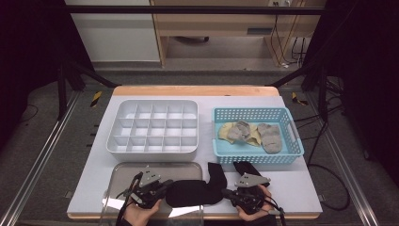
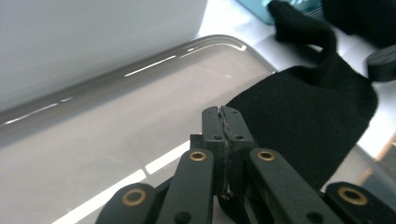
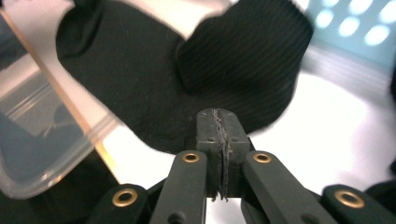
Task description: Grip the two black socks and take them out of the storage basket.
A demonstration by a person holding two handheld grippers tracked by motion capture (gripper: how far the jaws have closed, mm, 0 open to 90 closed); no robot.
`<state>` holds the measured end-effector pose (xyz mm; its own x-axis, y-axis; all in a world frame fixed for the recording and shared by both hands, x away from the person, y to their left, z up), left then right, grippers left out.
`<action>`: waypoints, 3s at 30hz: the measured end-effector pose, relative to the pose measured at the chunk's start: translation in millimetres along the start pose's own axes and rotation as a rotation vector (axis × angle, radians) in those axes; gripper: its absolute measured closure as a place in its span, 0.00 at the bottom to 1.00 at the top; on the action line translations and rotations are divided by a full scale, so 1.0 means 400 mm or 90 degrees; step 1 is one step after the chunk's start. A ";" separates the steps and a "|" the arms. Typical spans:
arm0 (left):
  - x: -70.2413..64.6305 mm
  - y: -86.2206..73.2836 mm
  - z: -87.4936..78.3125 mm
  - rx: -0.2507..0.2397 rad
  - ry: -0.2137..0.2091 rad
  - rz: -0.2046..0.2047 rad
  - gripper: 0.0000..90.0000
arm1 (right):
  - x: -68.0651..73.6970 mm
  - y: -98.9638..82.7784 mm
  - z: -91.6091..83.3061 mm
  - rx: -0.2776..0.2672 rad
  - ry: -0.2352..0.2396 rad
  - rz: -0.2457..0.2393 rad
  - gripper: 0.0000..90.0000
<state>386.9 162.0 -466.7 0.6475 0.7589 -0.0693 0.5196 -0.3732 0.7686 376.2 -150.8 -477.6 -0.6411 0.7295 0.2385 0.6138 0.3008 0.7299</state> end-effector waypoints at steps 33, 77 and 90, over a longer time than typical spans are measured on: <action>0.023 -0.002 0.023 0.008 0.002 0.011 0.98 | -0.014 -0.009 -0.017 0.027 -0.057 0.024 0.97; 0.062 -0.031 -0.010 0.024 0.036 -0.022 0.98 | -0.072 0.057 -0.003 -0.076 -0.093 0.022 0.84; 0.070 -0.032 -0.019 0.015 0.040 -0.027 0.98 | -0.070 0.027 0.039 0.001 -0.109 0.015 0.97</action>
<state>394.2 192.0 -473.6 0.5890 0.8058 -0.0616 0.5595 -0.3515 0.7506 407.9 -158.5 -486.3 -0.5393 0.8300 0.1428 0.6286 0.2839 0.7240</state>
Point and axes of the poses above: each handheld gripper's, and its own axes: z roughly forward along the jaws, y roughly out of its top, x roughly to its left, the point moved 1 cm from there along z, roughly forward along the jaws, and after that the axes turned 4 degrees about z, right-handed, at the moved point
